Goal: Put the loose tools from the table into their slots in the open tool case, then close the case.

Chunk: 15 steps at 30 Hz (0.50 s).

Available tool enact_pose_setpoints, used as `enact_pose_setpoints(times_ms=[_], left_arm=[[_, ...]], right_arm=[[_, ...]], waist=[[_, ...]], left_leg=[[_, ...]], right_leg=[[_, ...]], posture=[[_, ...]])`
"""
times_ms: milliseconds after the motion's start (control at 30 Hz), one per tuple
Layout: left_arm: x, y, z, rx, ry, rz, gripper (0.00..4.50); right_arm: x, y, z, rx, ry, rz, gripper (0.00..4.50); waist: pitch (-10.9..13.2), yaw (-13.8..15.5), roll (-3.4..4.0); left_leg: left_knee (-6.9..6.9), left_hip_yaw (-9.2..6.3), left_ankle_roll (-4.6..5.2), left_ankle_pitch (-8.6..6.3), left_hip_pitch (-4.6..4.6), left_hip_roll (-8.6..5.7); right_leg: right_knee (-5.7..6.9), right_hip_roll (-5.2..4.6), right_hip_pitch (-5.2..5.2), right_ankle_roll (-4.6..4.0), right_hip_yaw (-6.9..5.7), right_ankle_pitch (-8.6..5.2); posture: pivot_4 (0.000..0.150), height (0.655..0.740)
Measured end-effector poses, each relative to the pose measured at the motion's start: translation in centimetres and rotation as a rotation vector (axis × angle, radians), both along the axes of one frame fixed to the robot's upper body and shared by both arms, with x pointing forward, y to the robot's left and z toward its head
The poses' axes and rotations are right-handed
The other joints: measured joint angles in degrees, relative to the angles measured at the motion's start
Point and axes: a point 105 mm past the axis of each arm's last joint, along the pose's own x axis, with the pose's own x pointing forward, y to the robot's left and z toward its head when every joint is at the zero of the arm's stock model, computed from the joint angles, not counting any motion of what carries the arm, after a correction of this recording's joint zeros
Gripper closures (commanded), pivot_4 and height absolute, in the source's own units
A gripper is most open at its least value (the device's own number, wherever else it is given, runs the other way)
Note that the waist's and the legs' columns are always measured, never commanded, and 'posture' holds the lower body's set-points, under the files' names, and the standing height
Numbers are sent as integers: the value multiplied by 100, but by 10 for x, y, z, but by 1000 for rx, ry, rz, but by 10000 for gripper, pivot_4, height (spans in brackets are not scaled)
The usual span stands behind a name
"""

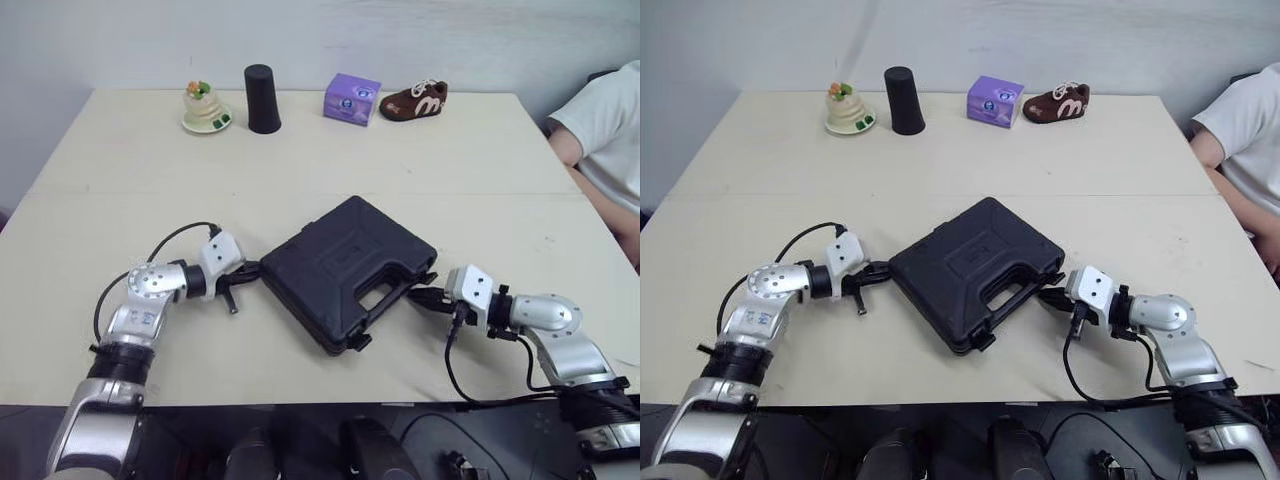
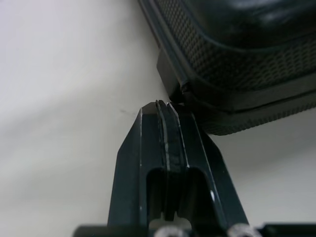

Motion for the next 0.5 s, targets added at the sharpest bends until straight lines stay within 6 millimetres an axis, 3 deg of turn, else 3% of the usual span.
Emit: enact_pose_setpoints(times_ms=[167, 267, 367, 500], left_arm=[[-23, 18, 4, 57, 30, 44, 45000], [-46, 21, 24, 134, 110, -35, 45000], [-55, -8, 58, 97, 93, -150, 45000], [-57, -80, 94, -38, 11, -403, 45000]], right_arm=[[-4, -4, -1, 26, -23, -66, 44076], [-12, -15, -3, 57, -14, -137, 44076], [-15, -19, -4, 78, 1, -188, 44076], [-22, -21, -6, 96, 24, -227, 44076]], waist=[[0, -22, 0], [1, 27, 0], [1, 96, 3], [-2, 174, 5]], left_leg=[[-10, -5, 0, -1, -4, 0], [-15, -10, -2, -2, -14, -7], [-14, -8, 13, -4, -10, -32], [-11, -7, 30, -2, -12, -79]], right_leg=[[-3, -4, -2, -6, 3, -3], [-11, -10, -1, -11, -6, -6], [-13, -12, 8, -4, -20, -3], [-24, -9, 11, 20, -14, 10]], posture=[[1500, 7400], [1500, 7400], [1500, 7400], [1500, 7400]])
